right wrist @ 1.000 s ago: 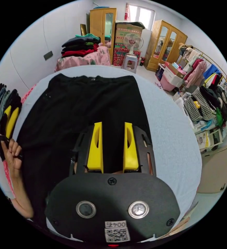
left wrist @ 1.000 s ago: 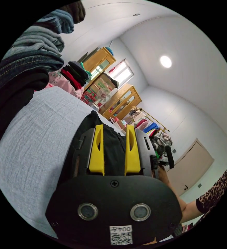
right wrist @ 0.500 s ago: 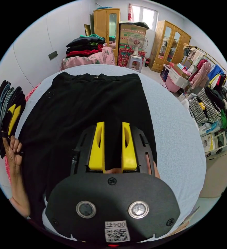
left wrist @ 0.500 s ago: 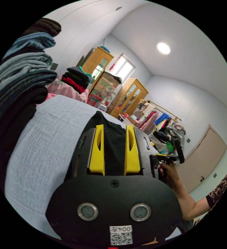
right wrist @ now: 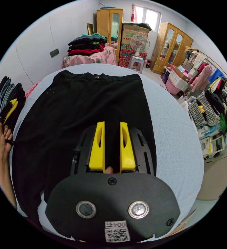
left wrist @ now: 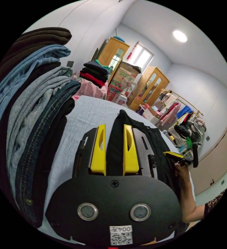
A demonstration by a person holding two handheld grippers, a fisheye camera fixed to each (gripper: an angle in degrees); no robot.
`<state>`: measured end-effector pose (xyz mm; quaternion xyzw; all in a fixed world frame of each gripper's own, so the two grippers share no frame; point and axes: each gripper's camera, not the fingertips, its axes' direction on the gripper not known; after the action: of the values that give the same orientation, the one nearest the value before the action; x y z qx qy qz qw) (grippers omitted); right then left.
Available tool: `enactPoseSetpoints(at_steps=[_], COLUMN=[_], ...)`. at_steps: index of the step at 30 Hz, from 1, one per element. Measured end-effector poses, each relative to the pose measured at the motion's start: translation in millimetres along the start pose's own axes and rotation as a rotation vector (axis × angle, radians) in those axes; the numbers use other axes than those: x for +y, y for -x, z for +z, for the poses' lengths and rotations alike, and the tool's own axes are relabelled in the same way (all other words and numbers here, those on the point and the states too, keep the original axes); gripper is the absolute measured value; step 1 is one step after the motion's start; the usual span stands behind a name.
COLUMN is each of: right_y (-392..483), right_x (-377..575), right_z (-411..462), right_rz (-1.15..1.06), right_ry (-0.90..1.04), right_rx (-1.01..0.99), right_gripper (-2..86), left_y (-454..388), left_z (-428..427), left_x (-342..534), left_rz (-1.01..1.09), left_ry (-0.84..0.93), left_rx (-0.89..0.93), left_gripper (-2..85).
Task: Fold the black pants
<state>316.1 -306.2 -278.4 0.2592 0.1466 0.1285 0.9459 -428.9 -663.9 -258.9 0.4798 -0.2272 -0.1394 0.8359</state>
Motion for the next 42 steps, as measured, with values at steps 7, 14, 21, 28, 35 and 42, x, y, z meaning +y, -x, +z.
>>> enactPoseSetpoints(at_steps=[7,14,21,28,35,42], right_y=[-4.6,-11.8,-6.5,-5.8,-5.4,-1.2], right_x=[13.2,26.5,36.4,43.8,49.5,53.0], right_z=[1.9,4.9,9.4,13.1,16.9,20.5], right_rz=[0.019,0.055,0.045,0.046,0.047,0.030], right_ry=[0.001,-0.002,0.001,0.002,0.000,0.001], right_rx=[-0.033,-0.073,-0.041,-0.045,-0.045,-0.031], right_gripper=[8.7,7.5,7.5,7.6,7.6,7.9], left_y=[-31.6,-69.2,-98.9,-87.9,-117.8,-108.3], left_z=[42.7,87.0,108.5,98.6,128.0,124.6], left_x=[-13.9,-8.0,-6.1,-14.2,-10.7,-18.6], left_rz=[0.152,0.320,0.398,0.338,0.474,0.421], left_ry=[0.164,0.316,0.350,0.297,0.438,0.380], left_rx=[-0.059,-0.178,-0.298,-0.304,-0.272,-0.267], left_gripper=[11.3,12.5,1.6,1.6,8.1,2.4])
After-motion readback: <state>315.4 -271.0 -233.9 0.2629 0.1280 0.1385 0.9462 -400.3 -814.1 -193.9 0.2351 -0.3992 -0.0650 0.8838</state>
